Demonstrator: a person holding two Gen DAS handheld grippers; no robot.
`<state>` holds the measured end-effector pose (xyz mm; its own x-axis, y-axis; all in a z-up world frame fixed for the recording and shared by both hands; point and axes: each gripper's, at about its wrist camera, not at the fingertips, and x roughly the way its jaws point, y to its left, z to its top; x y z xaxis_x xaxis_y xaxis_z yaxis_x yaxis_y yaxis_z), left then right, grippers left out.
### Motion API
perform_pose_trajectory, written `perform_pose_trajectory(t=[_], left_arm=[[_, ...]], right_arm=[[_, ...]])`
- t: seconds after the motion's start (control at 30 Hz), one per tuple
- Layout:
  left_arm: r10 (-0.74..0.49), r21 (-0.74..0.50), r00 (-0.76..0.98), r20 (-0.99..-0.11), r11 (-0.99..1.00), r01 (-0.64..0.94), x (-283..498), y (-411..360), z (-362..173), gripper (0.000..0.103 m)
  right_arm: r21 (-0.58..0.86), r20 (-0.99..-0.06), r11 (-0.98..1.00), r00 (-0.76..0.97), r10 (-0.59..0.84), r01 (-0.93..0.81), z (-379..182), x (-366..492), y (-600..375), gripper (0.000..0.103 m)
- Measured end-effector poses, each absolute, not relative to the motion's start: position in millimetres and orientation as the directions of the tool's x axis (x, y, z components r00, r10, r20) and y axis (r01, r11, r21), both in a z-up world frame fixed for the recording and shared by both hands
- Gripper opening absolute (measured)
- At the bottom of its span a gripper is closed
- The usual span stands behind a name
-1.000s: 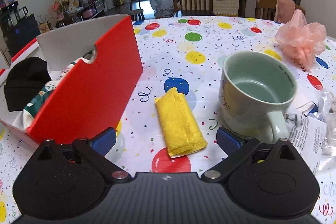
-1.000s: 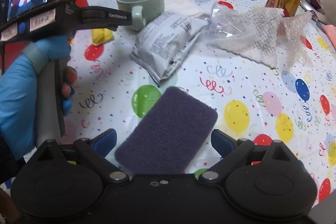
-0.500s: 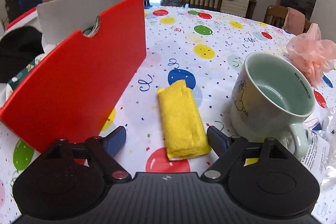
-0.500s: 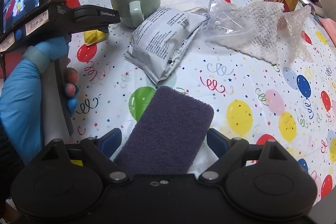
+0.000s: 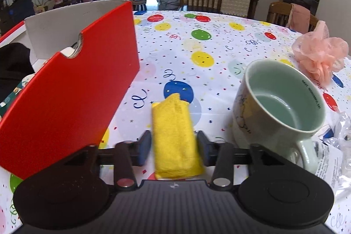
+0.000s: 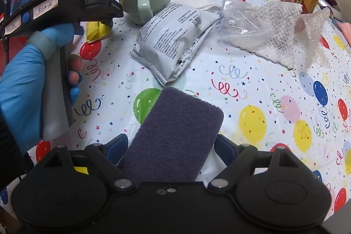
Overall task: Organize soft objects
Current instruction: 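Grasp the yellow cloth with the left tool while the right tool grasps the sponge, then carry the yellow cloth and sponge over the red box with both tools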
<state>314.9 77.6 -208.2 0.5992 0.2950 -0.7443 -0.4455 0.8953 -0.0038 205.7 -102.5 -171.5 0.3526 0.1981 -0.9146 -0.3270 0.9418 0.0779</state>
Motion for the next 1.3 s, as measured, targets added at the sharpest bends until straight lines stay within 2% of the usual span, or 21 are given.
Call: perform_pose_trajectory(t=[0.67, 0.93, 1.3], left_arm=[[0.235, -0.047, 0.614, -0.753, 0.912, -0.408, 290.1, 99.9, -191.4, 0.039], [0.147, -0.120, 0.672, -0.726, 0.935, -0.335, 256.0, 102.7, -156.5, 0.039], [0.075, -0.139, 0.754, -0.652, 0.966, -0.216, 211.5, 110.6, -83.8, 0.039]], right_arm=[[0.102, -0.858, 0.898, 0.419, 0.297, -0.428, -130.0, 198.9, -107.7, 0.083], [0.090, -0.836, 0.864, 0.433, 0.335, -0.495, -99.6, 193.3, -112.2, 0.083], [0.105, -0.771, 0.803, 0.461, 0.439, -0.587, -48.2, 195.6, -100.9, 0.083]])
